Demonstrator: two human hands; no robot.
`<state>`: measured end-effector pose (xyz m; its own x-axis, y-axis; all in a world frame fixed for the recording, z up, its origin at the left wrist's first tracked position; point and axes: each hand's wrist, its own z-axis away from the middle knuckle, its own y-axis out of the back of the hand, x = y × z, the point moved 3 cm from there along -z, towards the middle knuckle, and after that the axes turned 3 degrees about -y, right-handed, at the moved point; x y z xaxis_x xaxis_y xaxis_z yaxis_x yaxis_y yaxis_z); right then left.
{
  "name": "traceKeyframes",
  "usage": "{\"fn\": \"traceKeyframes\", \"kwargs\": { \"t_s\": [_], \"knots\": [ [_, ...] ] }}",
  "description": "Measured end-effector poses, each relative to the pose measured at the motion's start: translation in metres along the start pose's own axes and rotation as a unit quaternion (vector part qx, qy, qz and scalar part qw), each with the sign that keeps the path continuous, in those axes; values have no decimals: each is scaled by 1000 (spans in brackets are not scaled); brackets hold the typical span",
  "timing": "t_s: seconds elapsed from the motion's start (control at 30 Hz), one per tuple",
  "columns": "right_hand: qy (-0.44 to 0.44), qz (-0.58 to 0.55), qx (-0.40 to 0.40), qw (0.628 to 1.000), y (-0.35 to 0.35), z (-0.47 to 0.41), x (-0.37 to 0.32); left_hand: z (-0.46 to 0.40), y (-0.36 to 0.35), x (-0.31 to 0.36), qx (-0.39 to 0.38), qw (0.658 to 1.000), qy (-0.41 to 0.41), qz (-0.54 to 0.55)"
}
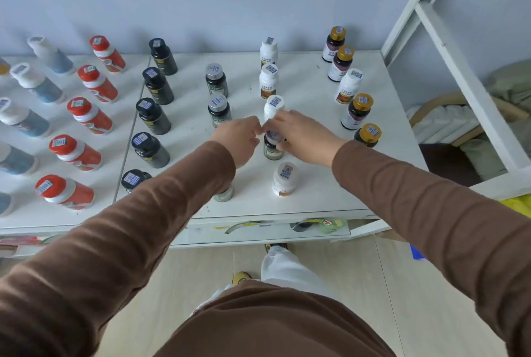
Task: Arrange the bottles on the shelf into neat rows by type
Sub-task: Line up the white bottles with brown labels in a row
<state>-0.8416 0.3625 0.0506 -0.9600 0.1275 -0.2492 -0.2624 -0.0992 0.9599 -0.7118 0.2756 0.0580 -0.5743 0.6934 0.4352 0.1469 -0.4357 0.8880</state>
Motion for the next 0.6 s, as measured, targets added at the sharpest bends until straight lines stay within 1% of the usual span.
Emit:
{"fn": "traceKeyframes", "kwargs": {
  "t_s": [0.07, 0.13, 0.17, 0.2, 0.23, 0.27, 0.3, 0.33, 0.4, 0.47, 0.53, 0.6],
  "knots": [
    [-16, -35, 16, 999, 5, -5, 6, -6, 0, -4, -13, 1000, 11, 15],
    [-67, -144, 30, 987, 20, -8, 14, -13, 2, -8, -21, 996, 39, 82],
    [-93, -224, 31, 970, 28, -9, 18, -16, 4, -9, -27, 987, 61, 147],
    [-118, -305, 29, 944, 37, -10, 21, -16, 5, -8, -42, 967, 88, 237],
    [-140, -372, 28, 917, 45, -11, 23, -16, 7, -4, -70, 930, 124, 338],
    [-158, -420, 26, 893, 52, -12, 24, -17, 8, -1, -104, 884, 155, 429],
    [-171, -449, 25, 876, 57, -13, 24, -17, 10, 2, -129, 844, 172, 491],
    [-180, -466, 27, 866, 61, -16, 24, -18, 13, 4, -142, 821, 178, 523],
    [-182, -486, 31, 854, 67, -22, 24, -22, 18, 3, -135, 805, 183, 548],
    [-172, -500, 26, 849, 70, -28, 25, -27, 24, 1, -105, 799, 187, 562],
    [-154, -515, 26, 843, 75, -39, 23, -34, 31, -5, -66, 790, 167, 587],
    [-130, -530, 38, 837, 83, -55, 20, -44, 43, -13, -30, 796, 135, 589]
  ]
}}
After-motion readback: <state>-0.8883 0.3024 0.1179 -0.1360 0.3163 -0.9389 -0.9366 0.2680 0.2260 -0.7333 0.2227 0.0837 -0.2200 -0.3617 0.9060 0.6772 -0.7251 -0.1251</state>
